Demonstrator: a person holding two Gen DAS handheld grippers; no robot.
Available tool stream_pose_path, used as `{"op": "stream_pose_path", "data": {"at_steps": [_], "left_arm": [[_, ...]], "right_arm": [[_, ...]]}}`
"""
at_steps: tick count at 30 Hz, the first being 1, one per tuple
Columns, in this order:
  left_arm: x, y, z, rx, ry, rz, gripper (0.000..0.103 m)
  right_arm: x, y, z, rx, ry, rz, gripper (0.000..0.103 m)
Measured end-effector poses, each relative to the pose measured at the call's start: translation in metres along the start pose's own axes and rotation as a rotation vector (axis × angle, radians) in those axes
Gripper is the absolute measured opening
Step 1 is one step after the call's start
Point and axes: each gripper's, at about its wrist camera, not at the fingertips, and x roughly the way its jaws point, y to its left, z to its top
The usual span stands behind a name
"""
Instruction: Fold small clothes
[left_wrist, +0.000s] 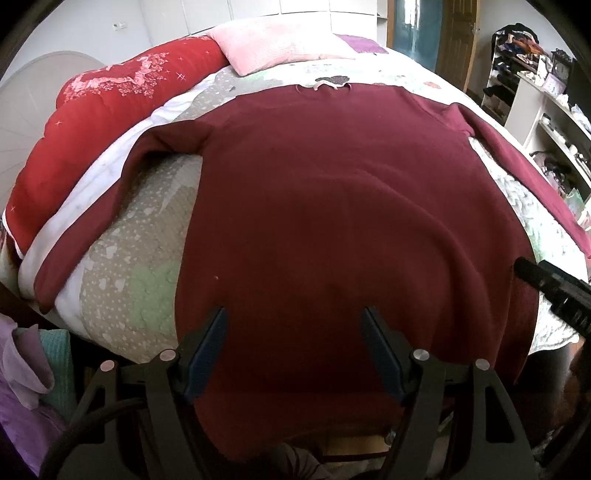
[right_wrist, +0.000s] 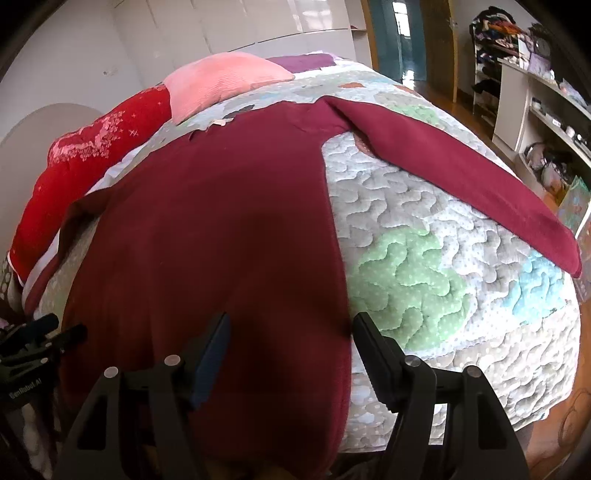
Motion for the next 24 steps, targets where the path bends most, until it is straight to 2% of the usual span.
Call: {"op": "stream_pose_path", "data": {"at_steps": [3,7,9,12,14,20,21,22,23,24], "left_arm": [[-0.001,0.001,0.0,-0.004,-0.003,0.002,0.073],[0.001,0.0,0.0,-0.01,0.001,-0.004,0.073],[0.001,-0.001,0.0,-0.006,0.003,-0.007,0.073],[0.002,-0.003,0.0,-0.002,0.006,-0.009,0.073],[0.003,-0.003,0.0,-0.004,0.009,-0.008,0.073],[0.003,-0.004,0.0,-0.004,0.016,-0.004,0.073],[0.002,-0.003,0.0,-0.007,0.016,-0.003,0.073],[0.001,-0.002,0.001,-0.013,0.016,-0.002,0.073],[0.001,0.0,0.001,-0.018,0.015,-0.002,0.073],[0.0,0.002,0.002,-0.026,0.012,-0.002,0.073]], "right_arm": [[-0.012,-0.024,0.005,0.064,-0.057,-0.006,0.073],[-0.023,-0.09,0.01,0.28,-0.105,-0.045,0.073],[-0.023,-0.126,0.005,0.42,-0.113,-0.019,0.073],[-0.024,-0.171,-0.003,0.604,-0.159,0.101,0.073],[-0.026,-0.181,-0.001,0.643,-0.181,0.121,0.073],[-0.012,-0.207,0.024,0.694,-0.258,0.074,0.073],[-0.01,-0.212,0.027,0.711,-0.266,0.073,0.068],[-0.009,-0.216,0.031,0.726,-0.269,0.047,0.045],[-0.008,-0.218,0.038,0.73,-0.261,0.014,0.028],[-0.008,-0.224,0.046,0.725,-0.253,0.005,0.007]]}}
